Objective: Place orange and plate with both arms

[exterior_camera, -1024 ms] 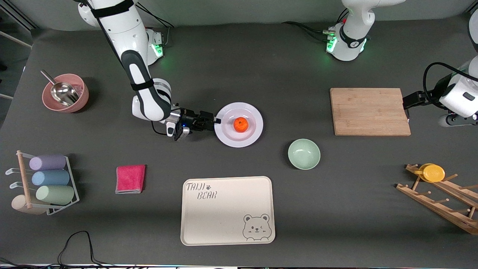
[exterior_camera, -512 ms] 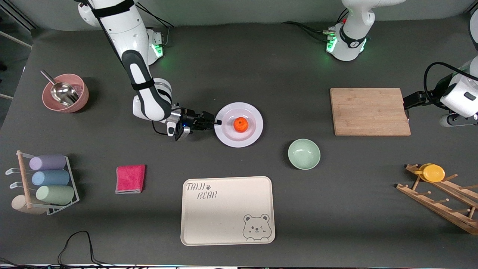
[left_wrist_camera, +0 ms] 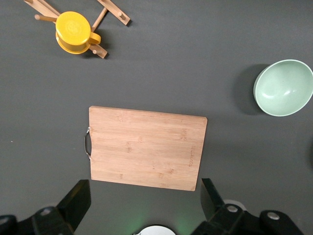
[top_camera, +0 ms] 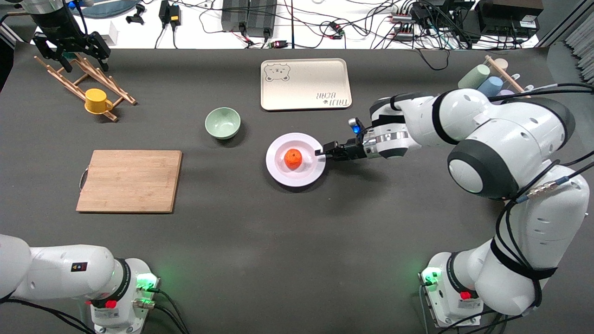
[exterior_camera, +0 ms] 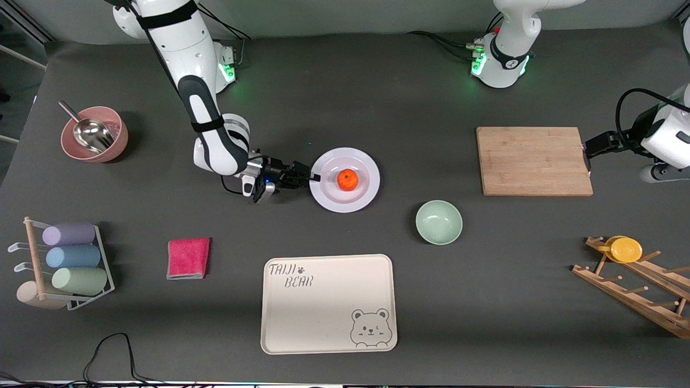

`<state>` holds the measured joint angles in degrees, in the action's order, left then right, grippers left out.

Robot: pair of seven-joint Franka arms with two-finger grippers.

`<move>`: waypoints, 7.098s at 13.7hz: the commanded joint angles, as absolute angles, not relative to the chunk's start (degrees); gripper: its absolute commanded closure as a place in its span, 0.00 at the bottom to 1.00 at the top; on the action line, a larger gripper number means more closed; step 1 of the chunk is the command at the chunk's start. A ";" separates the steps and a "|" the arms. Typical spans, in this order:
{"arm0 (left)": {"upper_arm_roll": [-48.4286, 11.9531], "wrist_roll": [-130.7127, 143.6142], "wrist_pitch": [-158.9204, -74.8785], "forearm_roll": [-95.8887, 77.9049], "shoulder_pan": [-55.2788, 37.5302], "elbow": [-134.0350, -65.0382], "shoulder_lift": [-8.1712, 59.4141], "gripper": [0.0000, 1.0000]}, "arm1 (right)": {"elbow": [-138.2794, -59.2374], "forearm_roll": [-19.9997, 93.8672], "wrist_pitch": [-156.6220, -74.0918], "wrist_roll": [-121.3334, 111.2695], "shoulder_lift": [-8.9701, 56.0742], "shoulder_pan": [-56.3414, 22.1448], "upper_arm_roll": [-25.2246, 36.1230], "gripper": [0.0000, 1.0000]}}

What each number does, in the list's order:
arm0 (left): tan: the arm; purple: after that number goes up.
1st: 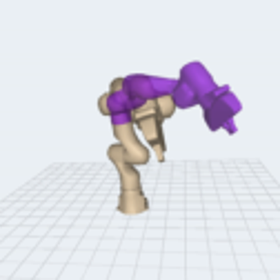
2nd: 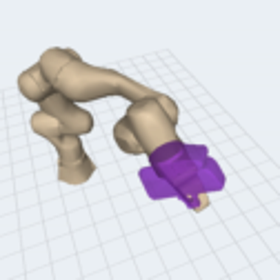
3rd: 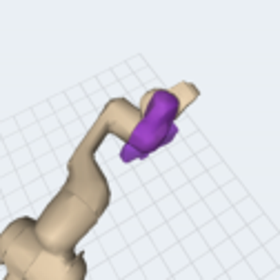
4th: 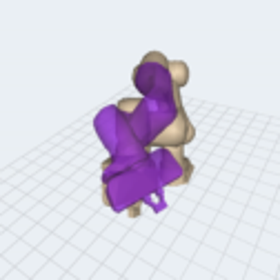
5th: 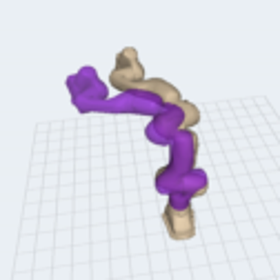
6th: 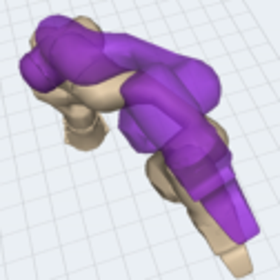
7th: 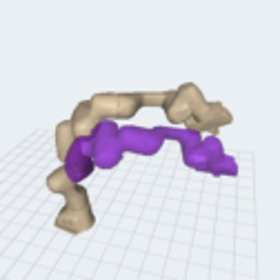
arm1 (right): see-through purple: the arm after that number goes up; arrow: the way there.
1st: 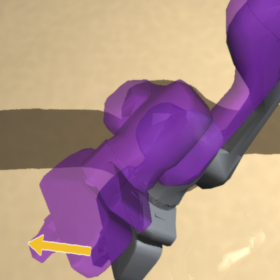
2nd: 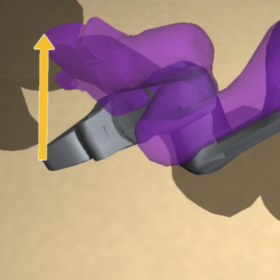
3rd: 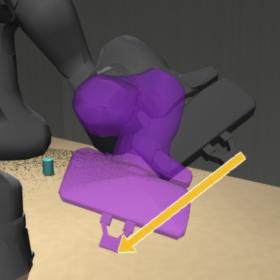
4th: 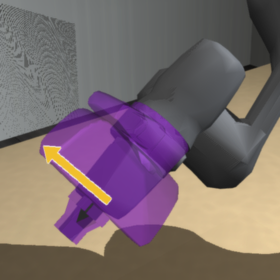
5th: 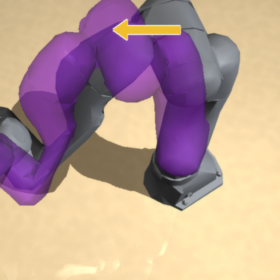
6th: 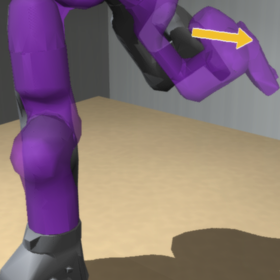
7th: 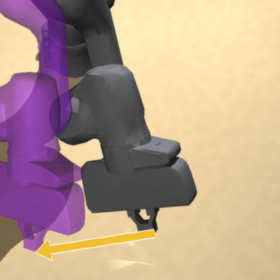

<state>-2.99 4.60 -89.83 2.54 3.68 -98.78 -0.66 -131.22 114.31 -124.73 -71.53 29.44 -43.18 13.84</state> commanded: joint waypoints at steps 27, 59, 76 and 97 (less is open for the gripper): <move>-2.64 4.22 -89.21 1.23 4.13 -96.77 -0.44 0.00 | -97.76 91.16 -122.88 -23.67 31.80 -37.01 22.32 1.00; -2.64 4.22 -88.68 1.32 4.13 -96.85 -0.53 0.00 | -63.02 92.13 -123.49 -23.91 64.25 -25.58 18.02 0.09; -2.37 4.13 -88.68 1.23 4.13 -96.85 -0.62 0.00 | -77.21 37.48 -111.79 -8.00 41.34 -28.37 23.37 0.00; -1.23 3.96 -88.68 0.97 4.22 -96.77 -0.88 0.00 | -93.16 -0.53 -88.16 10.37 -0.60 -27.46 18.76 0.00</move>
